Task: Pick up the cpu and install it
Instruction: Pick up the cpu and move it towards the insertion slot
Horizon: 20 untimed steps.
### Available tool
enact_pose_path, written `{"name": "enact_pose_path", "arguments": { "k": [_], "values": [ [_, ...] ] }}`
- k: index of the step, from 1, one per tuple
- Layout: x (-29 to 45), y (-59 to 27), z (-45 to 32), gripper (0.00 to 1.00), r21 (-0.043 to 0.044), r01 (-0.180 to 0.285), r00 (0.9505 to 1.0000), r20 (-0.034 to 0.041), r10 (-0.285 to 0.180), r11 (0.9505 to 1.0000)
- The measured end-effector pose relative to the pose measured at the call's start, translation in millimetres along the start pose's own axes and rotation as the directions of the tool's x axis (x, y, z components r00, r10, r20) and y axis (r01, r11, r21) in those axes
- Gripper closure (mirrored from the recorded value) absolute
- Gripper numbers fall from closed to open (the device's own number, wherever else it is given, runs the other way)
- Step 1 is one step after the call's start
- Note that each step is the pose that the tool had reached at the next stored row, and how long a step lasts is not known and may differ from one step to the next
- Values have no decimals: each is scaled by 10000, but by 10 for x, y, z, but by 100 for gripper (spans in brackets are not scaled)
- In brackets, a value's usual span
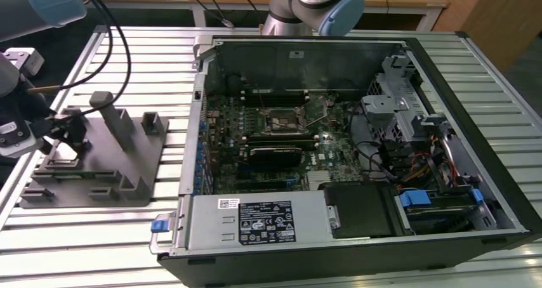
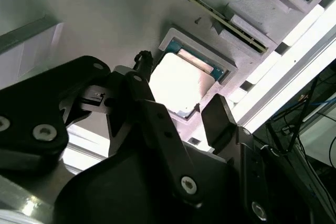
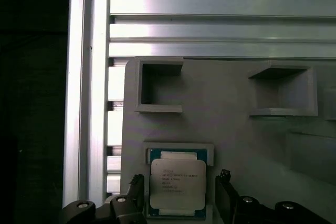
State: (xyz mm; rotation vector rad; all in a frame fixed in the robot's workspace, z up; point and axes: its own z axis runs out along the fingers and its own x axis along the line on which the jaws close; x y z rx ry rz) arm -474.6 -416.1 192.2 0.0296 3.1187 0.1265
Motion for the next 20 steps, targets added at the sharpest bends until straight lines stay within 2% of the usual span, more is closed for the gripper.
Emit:
{"name": "enact_pose_path", "arguments": {
  "k": [20],
  "values": [
    [20, -11, 129, 35, 1, 0, 10000, -2, 0, 10000]
  ]
}}
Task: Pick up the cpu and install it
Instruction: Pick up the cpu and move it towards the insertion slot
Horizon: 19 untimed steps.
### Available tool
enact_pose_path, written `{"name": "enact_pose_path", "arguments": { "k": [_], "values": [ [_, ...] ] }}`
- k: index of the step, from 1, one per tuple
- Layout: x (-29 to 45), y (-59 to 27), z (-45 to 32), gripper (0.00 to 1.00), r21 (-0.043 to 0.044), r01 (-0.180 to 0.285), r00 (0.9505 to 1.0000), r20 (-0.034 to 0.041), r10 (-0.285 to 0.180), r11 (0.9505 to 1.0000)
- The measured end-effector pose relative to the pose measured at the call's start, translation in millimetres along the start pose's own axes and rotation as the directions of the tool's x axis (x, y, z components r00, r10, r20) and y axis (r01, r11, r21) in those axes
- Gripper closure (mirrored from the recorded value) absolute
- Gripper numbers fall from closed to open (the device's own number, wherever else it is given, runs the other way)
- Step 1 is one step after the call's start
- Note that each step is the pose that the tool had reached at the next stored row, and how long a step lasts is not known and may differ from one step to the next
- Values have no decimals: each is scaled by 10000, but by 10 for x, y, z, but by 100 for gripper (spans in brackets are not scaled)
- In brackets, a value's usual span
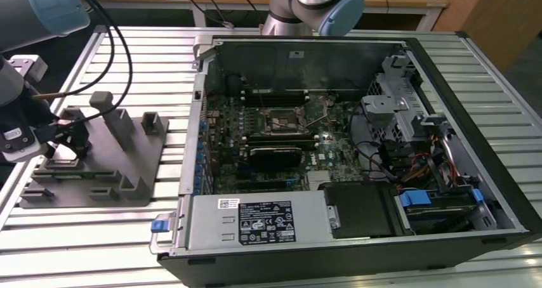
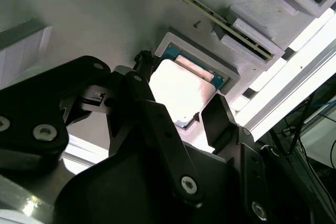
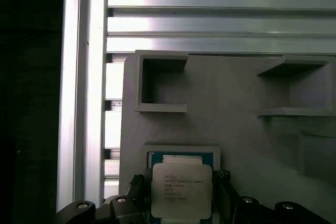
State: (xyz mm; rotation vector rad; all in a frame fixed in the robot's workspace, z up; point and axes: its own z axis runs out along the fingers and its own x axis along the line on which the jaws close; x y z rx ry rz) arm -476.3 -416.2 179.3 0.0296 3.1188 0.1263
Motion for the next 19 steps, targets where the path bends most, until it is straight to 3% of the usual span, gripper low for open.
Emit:
{"name": "enact_pose_path", "arguments": {
  "k": [12, 14, 15, 19],
  "values": [
    [0, 1, -5, 35, -1, 0, 10000, 2, 0, 10000],
    [0, 1, -6, 37, -1, 0, 10000, 2, 0, 10000],
    [0, 0, -6, 43, 0, 0, 10000, 1, 0, 10000],
    [0, 1, -6, 45, -1, 0, 10000, 2, 0, 10000]
  ]
}}
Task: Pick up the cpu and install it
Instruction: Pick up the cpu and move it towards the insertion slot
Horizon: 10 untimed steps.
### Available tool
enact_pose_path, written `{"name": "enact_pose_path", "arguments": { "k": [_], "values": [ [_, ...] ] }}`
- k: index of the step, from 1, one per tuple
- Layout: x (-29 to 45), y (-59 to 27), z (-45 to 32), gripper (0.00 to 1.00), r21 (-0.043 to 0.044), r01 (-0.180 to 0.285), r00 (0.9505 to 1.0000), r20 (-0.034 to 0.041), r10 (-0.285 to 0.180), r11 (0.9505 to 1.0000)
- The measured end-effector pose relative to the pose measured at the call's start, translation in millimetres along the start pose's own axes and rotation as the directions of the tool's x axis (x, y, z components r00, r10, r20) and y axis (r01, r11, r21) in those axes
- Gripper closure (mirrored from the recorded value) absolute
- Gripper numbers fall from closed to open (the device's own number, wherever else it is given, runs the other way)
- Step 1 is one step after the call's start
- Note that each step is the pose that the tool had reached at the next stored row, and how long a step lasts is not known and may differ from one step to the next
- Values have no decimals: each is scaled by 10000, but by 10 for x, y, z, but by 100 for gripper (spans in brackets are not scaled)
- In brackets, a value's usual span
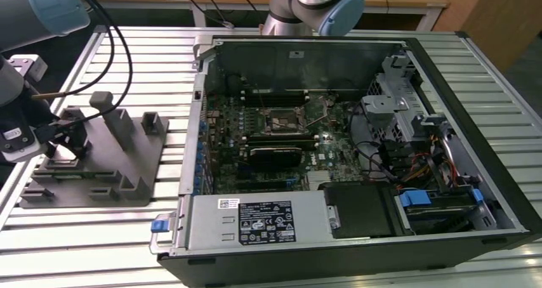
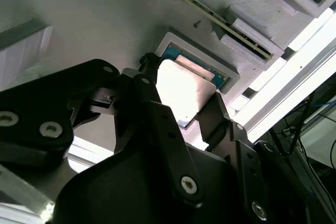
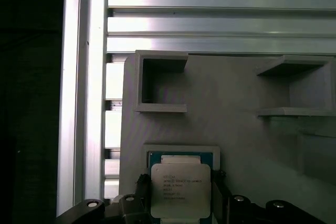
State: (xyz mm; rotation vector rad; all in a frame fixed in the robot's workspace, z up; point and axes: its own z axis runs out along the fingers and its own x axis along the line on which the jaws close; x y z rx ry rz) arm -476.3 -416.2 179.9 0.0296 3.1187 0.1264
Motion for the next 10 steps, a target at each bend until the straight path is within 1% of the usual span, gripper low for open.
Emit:
{"name": "enact_pose_path", "arguments": {
  "k": [4, 10],
  "values": [
    [0, 1, -11, 45, 2, 0, 10000, -3, 0, 10000],
    [-2, 7, -85, 45, 0, 0, 10000, 0, 0, 10000]
  ]
}}
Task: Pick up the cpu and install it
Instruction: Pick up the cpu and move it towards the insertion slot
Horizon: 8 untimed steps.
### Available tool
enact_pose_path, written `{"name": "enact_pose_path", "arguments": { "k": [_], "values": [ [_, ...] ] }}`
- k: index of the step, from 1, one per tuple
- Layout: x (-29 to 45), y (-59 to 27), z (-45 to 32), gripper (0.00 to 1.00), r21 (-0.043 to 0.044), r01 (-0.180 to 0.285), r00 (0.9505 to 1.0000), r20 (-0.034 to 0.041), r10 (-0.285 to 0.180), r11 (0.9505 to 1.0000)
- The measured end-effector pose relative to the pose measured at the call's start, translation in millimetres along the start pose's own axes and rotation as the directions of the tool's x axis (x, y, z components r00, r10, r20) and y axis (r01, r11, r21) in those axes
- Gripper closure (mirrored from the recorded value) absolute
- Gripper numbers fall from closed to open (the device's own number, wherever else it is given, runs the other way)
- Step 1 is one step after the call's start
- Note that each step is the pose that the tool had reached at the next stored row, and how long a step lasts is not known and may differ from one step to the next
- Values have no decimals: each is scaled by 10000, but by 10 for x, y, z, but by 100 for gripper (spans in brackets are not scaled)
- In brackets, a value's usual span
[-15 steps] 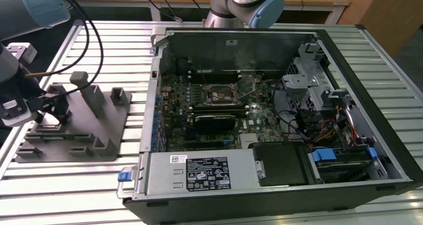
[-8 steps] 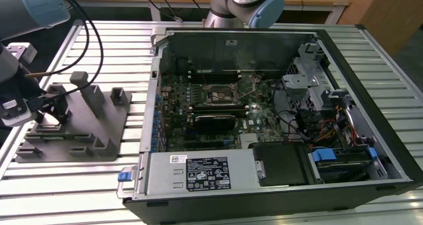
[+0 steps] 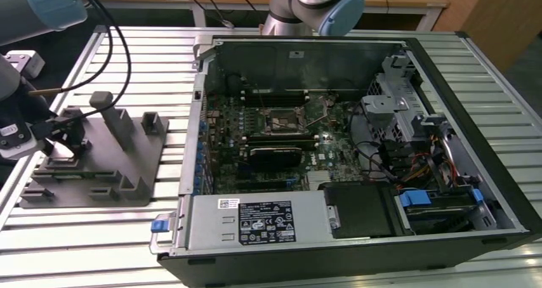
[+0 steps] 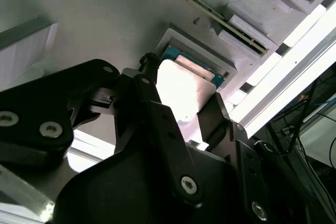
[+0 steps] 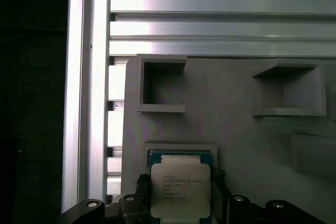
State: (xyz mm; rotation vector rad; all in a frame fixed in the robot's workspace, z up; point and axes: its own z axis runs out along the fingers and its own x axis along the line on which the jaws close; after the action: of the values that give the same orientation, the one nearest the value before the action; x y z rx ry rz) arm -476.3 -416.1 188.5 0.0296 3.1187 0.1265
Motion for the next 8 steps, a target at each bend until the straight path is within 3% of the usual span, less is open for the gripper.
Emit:
{"name": "enact_pose_path", "arguments": {
  "k": [8],
  "values": [
    [-3, 9, -109, 45, 0, 0, 10000, 0, 0, 10000]
  ]
}}
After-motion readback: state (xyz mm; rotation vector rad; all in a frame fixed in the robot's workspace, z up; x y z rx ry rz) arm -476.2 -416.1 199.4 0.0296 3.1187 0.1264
